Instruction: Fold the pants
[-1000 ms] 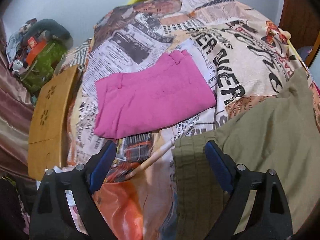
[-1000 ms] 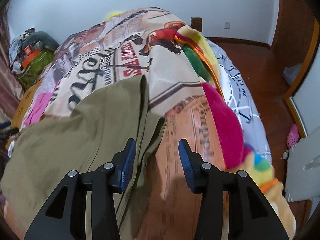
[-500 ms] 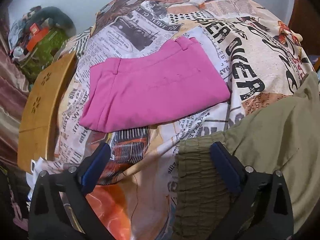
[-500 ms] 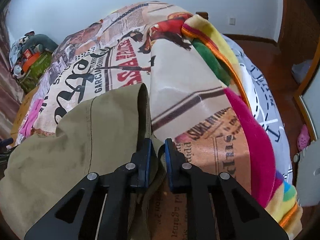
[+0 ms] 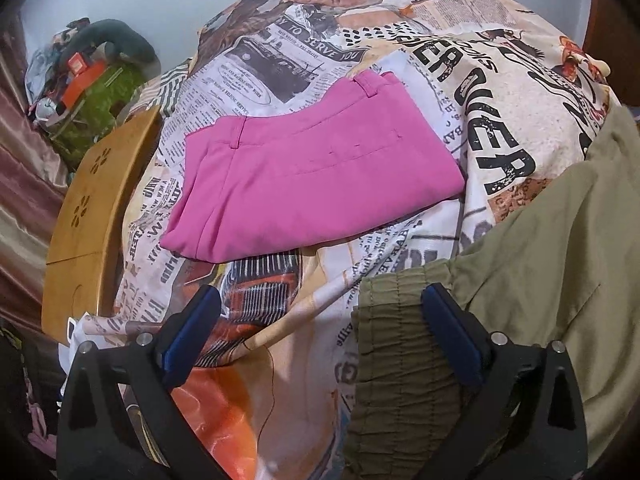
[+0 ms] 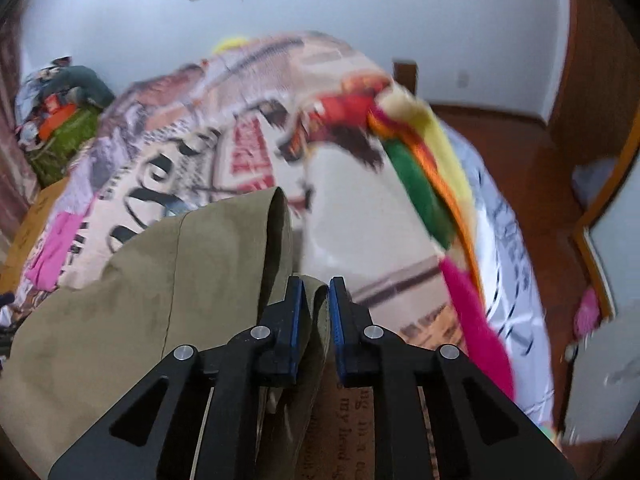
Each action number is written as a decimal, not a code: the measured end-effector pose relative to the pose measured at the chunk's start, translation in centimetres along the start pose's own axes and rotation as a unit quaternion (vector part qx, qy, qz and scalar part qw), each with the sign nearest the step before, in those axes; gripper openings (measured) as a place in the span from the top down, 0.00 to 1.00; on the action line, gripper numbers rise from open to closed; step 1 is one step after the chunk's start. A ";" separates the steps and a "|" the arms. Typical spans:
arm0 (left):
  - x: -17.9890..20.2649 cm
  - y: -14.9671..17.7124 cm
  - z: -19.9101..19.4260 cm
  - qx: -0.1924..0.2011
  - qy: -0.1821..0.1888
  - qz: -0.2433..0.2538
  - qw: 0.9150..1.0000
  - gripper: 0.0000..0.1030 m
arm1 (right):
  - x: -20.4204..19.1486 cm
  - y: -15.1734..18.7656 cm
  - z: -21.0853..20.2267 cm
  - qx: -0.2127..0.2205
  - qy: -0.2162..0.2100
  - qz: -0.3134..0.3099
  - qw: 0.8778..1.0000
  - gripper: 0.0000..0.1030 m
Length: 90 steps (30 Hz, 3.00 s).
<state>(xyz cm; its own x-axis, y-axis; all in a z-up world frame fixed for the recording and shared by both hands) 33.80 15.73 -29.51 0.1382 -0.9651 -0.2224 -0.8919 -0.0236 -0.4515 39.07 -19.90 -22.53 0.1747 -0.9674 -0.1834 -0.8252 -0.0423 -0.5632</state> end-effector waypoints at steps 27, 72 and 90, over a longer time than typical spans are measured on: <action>-0.3 0.8 0.3 0.013 -0.071 0.000 0.997 0.58 | -4.7 -1.8 3.4 -0.006 -0.009 -0.039 0.999 0.93; 3.1 2.0 -3.0 -0.032 0.078 0.042 0.996 0.00 | -16.6 9.2 -1.8 -0.218 -0.184 -0.161 0.945 0.18; 0.9 4.6 -5.1 -0.019 0.049 0.031 0.998 0.00 | -13.8 12.5 -8.0 -0.160 -0.112 -0.196 0.961 0.18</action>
<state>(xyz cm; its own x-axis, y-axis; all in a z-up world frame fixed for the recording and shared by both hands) 27.65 13.38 -27.37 0.0410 -0.9858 -0.1629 -0.9137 0.0290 -0.4054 22.09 -9.03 -20.59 0.5868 -0.7853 -0.1972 -0.7897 -0.5011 -0.3540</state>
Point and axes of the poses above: each gripper's, at about its wrist camera, not at the fingertips, and z roughly the way its jaws point, x to its right, y to its underside, the point moved 1 cm from there along z, roughly the way its jaws point, and after that the axes turned 3 degrees about z, right-handed, at the moved point
